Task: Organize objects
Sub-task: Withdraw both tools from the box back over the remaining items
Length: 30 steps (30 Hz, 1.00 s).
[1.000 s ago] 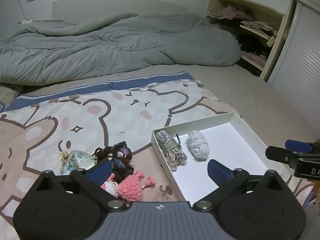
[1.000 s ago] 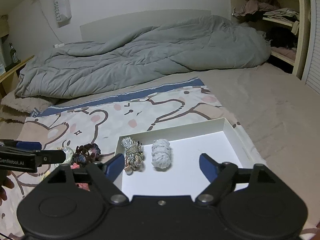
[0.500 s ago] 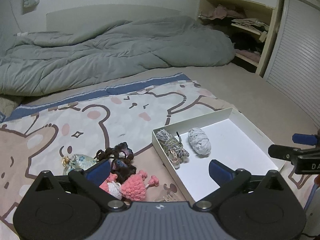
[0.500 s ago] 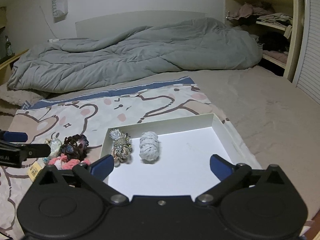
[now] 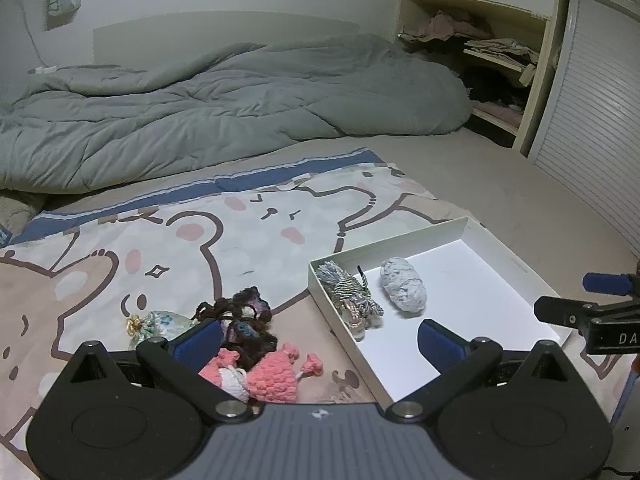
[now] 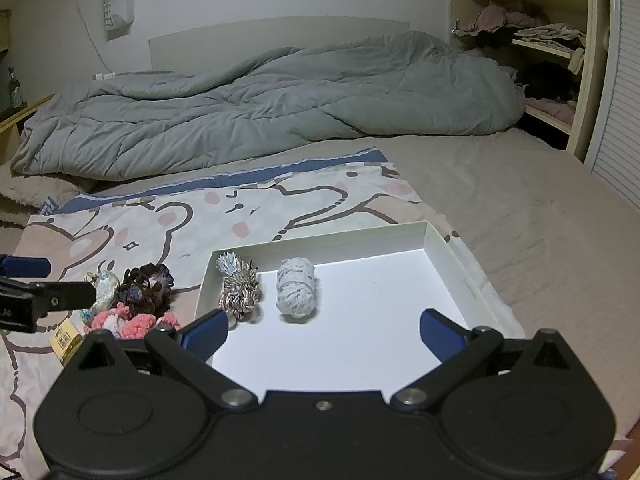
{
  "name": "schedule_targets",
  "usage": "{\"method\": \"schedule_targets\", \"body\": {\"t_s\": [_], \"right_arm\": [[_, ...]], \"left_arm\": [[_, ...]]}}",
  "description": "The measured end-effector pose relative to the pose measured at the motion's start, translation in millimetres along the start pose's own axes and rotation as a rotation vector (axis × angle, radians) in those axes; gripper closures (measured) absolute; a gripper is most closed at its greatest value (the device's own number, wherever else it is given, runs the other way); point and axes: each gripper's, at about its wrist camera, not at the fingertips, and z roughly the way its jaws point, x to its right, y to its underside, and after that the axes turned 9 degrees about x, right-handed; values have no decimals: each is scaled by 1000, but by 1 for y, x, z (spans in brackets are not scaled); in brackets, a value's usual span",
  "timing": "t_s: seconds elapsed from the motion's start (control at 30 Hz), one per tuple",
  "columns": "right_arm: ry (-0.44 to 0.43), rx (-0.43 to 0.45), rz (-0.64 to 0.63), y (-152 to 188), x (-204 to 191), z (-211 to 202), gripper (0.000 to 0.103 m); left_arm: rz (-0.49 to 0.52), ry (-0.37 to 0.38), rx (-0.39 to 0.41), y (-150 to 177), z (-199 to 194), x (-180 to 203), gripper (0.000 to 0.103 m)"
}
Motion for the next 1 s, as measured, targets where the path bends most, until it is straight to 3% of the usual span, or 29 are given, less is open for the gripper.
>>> {"method": "schedule_targets", "body": {"t_s": [0.4, 1.0], "right_arm": [[-26, -12, 23, 0, -10, 8, 0], [-157, -15, 20, -9, -71, 14, 0]], "left_arm": [[-46, -72, 12, 3, -12, -37, 0], [-77, -212, 42, 14, -46, -109, 0]]}}
